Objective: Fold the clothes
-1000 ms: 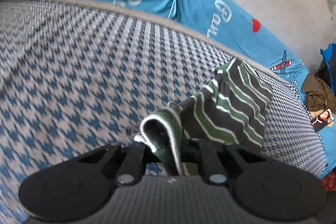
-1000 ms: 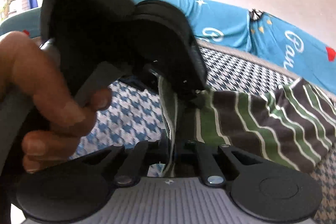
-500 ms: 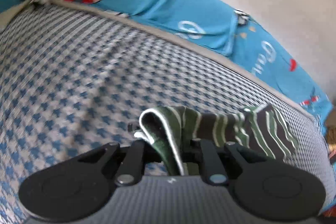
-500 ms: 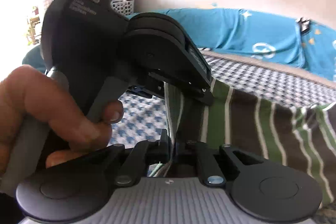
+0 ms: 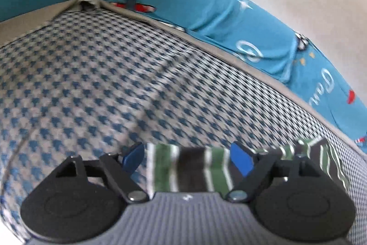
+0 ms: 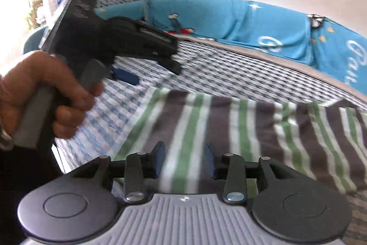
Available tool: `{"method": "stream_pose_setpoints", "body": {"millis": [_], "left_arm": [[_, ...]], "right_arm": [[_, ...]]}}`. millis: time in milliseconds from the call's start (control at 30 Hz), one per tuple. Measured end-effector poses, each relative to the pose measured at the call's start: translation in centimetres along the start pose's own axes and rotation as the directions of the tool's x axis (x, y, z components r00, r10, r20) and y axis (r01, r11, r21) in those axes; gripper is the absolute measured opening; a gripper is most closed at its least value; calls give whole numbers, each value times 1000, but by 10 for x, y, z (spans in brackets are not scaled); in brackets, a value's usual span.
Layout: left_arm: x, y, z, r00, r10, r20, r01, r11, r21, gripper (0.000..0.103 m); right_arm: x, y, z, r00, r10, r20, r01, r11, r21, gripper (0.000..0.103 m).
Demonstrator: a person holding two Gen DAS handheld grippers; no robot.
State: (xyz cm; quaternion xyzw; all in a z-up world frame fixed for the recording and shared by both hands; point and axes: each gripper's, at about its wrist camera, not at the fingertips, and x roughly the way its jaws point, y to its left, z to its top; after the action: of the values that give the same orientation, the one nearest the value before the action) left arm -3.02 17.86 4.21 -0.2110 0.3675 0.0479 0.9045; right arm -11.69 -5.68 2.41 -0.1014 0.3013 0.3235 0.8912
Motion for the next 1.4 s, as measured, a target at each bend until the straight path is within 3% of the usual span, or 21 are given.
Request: {"method": "stream_pose_setpoints", "body": {"millis": [333,467,567,733,900,1000,1067,1200,1267,1333,1400], "left_arm": [[22,-54,-27,997,-41,-59,48,991,128,89],[30,-68,-32,997,-26,-73,37,985,167,90],[34,-75,-36,996,-20,-85,36,982,186,97],[41,-85,-41,995,-19,-100,41,974,223,97],[45,-92,-46,994,-29,-108,57,963,264,97],[47,-96,-47,994,-22,-103,52,956,289,97],[49,-97,-48,994,-26,-106,57,954,295,97],[52,-102,-50,994,-31,-110,65,944,324,99],[55,-107,-53,993,-24,-115,63,934,351,100],[56,-112,-58,993,-18,-115,61,922,383,102],[56,-117,-62,993,-14,-117,62,907,416,103]], "right_arm": [[-19,-85,-12,987,-148,-56,151,987,47,38],[-24,-124,-16,972,-221,-85,230,967,110,39],[-30,-158,-21,954,-279,-113,296,937,183,39],[-37,-218,-31,914,-372,-165,406,858,315,40],[-45,-273,-47,900,-390,-193,425,692,583,40],[-46,-296,-57,896,-395,-201,417,596,687,40],[-45,-308,-63,906,-380,-189,383,541,749,40],[-36,-322,-70,906,-368,-208,373,462,805,40],[-34,-324,-71,903,-386,-190,367,459,809,40],[-28,-323,-69,890,-415,-189,392,483,783,39],[-22,-321,-65,875,-443,-195,424,509,749,31]]}}
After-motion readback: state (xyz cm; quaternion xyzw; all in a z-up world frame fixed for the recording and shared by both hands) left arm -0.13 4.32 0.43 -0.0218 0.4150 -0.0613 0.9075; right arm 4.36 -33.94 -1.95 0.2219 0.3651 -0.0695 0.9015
